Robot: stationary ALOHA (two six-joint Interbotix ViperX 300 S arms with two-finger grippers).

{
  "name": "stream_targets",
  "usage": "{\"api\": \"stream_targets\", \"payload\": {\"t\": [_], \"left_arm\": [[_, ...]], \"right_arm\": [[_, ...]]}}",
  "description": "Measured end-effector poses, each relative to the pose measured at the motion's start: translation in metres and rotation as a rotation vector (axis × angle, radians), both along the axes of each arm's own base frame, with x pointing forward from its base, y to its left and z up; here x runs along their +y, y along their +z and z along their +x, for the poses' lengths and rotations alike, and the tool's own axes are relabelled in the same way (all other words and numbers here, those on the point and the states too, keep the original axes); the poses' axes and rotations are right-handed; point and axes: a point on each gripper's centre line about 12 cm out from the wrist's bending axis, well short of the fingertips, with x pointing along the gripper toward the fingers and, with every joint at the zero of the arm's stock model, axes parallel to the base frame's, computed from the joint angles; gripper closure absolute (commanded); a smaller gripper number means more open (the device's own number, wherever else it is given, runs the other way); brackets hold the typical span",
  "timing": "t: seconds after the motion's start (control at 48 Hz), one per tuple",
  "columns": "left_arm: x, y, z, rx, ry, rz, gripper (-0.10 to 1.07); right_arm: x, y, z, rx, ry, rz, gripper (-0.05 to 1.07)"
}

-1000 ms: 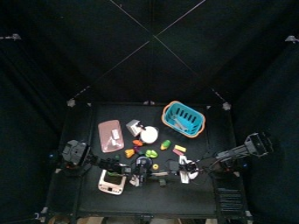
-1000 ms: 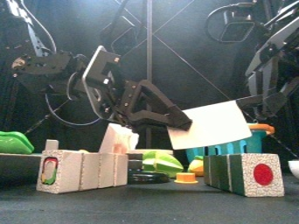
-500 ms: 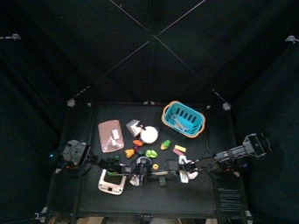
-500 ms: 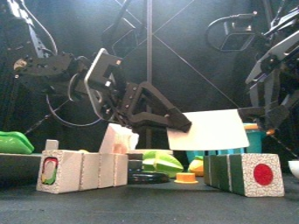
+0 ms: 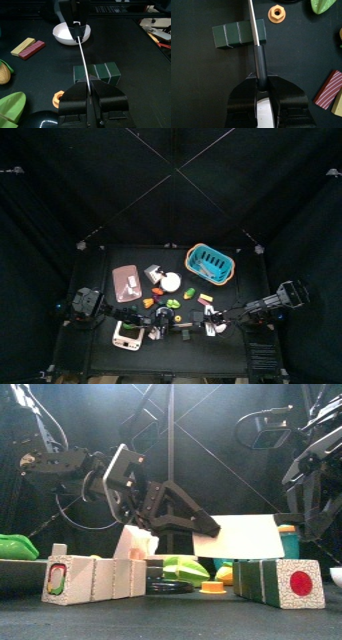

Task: Cut sushi piece

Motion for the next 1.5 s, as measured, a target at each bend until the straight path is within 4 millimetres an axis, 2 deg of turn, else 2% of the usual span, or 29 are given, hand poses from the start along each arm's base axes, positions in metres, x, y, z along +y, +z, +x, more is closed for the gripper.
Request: {"api": "stream_targets", "payload": {"t": [0.917,1.146,1.5], "left_arm": [[0.000,-0.003,0.001,0.008,0.000,0.000,0.59],[0.000,-0.005,0.002,0.012,0.000,0.001,0.59],[-0.001,-0.021,0.003,0.051,0.018,-0.006,0.59]], "right_arm": [[0.001,-0.004,-0.001,0.017,-0.015,0.018,0.59],[0.001,-0.011,0.000,0.036,-0.014,0.014,0.59],[0.003,-0.027,0.001,0.061,-0.010,0.018,0.60]]}}
